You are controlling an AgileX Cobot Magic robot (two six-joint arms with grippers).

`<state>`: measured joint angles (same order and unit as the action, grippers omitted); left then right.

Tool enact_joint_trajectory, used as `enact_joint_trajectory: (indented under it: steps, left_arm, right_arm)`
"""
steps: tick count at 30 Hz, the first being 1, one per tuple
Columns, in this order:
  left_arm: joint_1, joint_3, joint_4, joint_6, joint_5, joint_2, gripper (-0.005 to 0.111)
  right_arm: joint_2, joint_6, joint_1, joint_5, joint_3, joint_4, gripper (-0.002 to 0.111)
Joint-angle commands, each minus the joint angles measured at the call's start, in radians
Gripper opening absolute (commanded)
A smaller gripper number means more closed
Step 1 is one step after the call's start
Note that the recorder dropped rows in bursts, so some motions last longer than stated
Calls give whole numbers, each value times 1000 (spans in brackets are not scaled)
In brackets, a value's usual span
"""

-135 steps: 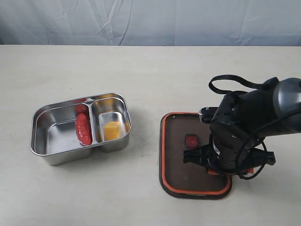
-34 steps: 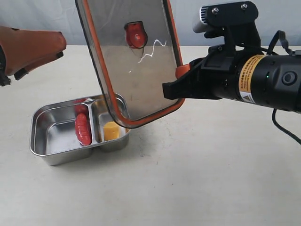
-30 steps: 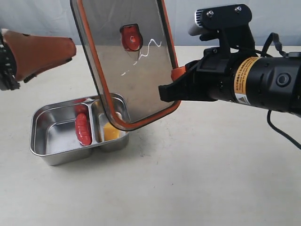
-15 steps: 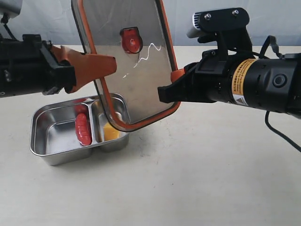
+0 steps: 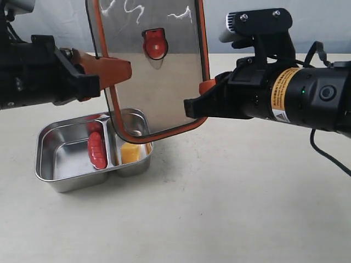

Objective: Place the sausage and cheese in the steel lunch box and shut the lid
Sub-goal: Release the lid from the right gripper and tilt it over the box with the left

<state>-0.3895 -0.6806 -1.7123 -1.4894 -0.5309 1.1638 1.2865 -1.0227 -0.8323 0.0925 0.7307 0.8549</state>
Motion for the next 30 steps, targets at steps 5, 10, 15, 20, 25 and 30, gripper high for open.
enact_joint_trajectory:
  steps: [5, 10, 15, 20, 25, 30]
  left_arm:
    - [-4, -11, 184, -13, 292, -75, 0]
    - [-4, -11, 351, -11, 444, -108, 0]
    - [-4, -11, 538, -11, 443, -108, 0]
    - [-4, -4, 782, -11, 420, -108, 0]
    - [-4, 35, 1193, 51, 401, -108, 0]
    - [-4, 126, 1276, 95, 516, -125, 0]
  right_arm:
    - [-129, 3, 3, 330, 4, 77, 51]
    - [-216, 3, 3, 416, 4, 81, 32]
    - [-270, 3, 3, 450, 4, 77, 9]
    - [-283, 3, 3, 492, 4, 77, 13]
    - [-283, 3, 3, 506, 4, 63, 36]
    - [-283, 3, 3, 549, 4, 61, 37]
